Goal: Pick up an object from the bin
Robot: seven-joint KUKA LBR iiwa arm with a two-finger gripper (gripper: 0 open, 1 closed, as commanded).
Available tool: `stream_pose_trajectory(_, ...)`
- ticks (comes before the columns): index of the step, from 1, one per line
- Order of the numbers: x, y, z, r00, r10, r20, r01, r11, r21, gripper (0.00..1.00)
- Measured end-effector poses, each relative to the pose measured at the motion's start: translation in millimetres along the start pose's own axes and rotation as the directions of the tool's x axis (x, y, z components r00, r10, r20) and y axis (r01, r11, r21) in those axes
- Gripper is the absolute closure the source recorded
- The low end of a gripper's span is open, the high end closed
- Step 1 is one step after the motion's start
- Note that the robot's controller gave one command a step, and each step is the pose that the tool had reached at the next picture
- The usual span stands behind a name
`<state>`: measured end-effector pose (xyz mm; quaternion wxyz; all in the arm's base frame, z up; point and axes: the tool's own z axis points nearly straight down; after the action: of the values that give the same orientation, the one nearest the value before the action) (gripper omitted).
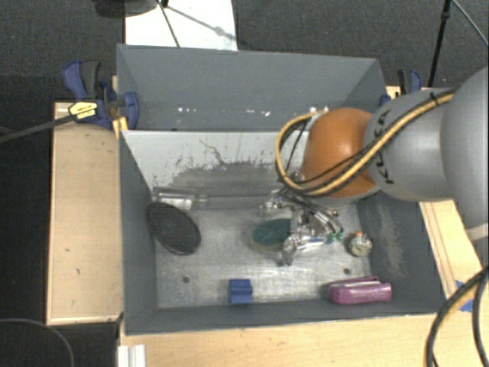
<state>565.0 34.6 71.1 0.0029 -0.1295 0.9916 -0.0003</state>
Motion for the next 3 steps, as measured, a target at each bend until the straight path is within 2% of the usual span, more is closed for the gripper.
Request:
stream_pose_trajectory(1, -10.6, -3, -31, 1.0, -0.018, 0.002, 0.018, 1.0, 0.0, 0.0)
stream_pose_trajectory(2, -21.5, -10, -44, 1.0, -0.002, 0.001, 0.002, 1.0, -0.001, 0.0)
stream_pose_trajectory(3, -26.2, -6, -1, 0.996, -0.095, 0.001, 0.095, 0.996, -0.001, 0.0)
